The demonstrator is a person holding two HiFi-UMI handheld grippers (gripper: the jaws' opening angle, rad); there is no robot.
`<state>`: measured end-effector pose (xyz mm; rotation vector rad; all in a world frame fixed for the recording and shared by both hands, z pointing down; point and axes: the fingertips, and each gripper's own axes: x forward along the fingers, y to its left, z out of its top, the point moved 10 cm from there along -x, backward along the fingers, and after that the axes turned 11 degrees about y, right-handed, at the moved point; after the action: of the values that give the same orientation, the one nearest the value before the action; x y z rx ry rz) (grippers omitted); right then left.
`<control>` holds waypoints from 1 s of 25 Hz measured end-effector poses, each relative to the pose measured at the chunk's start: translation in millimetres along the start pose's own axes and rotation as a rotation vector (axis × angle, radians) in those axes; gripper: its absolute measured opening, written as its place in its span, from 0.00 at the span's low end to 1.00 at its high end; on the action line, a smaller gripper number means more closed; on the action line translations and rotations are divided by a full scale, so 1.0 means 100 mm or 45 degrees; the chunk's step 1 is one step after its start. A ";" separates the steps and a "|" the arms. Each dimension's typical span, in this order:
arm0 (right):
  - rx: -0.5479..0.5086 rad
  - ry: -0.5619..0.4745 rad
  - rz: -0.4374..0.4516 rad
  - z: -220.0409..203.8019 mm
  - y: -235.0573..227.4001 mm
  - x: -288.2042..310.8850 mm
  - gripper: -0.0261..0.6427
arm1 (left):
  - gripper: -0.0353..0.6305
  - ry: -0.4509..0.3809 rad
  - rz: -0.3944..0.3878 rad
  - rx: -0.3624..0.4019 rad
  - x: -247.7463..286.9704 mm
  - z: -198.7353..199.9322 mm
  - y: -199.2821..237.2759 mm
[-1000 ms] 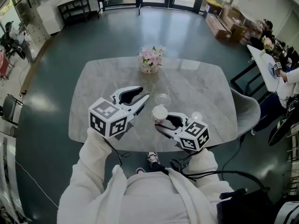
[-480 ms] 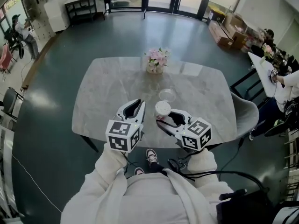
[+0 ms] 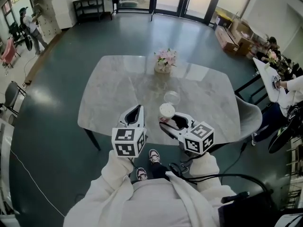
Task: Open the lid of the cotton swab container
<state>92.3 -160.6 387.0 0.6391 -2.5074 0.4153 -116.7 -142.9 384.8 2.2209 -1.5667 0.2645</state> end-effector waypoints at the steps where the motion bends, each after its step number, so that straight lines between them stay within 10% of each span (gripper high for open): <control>1: 0.002 -0.003 -0.001 -0.01 0.04 0.00 0.45 | 0.06 -0.007 0.002 -0.010 -0.04 -0.02 -0.01; 25: 0.085 -0.070 -0.065 -0.35 0.13 -0.45 0.45 | 0.06 0.082 -0.129 0.050 -0.03 -0.20 -0.65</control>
<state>134.1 -119.7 389.2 0.7479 -2.5319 0.4703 -55.2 -112.4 387.6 2.2898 -1.4221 0.3361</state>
